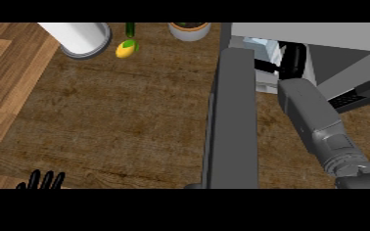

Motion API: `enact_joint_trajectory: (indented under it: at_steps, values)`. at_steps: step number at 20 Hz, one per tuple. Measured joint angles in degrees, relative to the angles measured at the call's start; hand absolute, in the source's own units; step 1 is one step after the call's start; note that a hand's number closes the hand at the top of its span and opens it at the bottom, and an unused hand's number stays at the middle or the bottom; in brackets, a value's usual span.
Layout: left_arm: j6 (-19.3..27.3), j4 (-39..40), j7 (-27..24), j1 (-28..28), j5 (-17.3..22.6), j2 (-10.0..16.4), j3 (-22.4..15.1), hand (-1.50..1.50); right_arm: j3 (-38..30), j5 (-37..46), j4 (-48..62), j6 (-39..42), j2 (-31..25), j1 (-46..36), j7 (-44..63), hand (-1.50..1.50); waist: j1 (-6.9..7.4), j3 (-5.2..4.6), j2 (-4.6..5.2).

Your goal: Pick up the milk, place it into the microwave and close the microwave

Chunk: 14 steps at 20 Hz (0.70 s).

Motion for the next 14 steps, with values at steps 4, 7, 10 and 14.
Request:
enact_joint_trajectory:
  at_steps: [4,7,10,14]
  values:
    - [-0.2,0.9,0.3,-0.9,0.1,0.0,-0.1,-1.5,-0.5,0.3,0.3,-2.9,0.1,-0.6,0.3,1.5,0.46,0.0,0.26]
    - [-0.4,1.3,0.1,-1.5,-0.1,0.1,0.1,-1.5,-0.4,1.2,2.4,-6.0,-1.2,0.0,2.4,-1.5,0.73,-0.23,0.74]
    - [-0.6,1.4,-0.1,-1.7,-0.3,0.3,0.2,-1.5,1.3,3.6,6.2,-12.3,-3.5,2.4,8.6,-1.5,1.38,-0.57,1.42]
    - [-0.8,1.7,-0.2,-2.6,-0.8,0.5,0.0,-1.5,4.6,7.3,8.3,-18.0,-4.3,4.5,16.3,-1.5,2.51,-0.56,1.75]
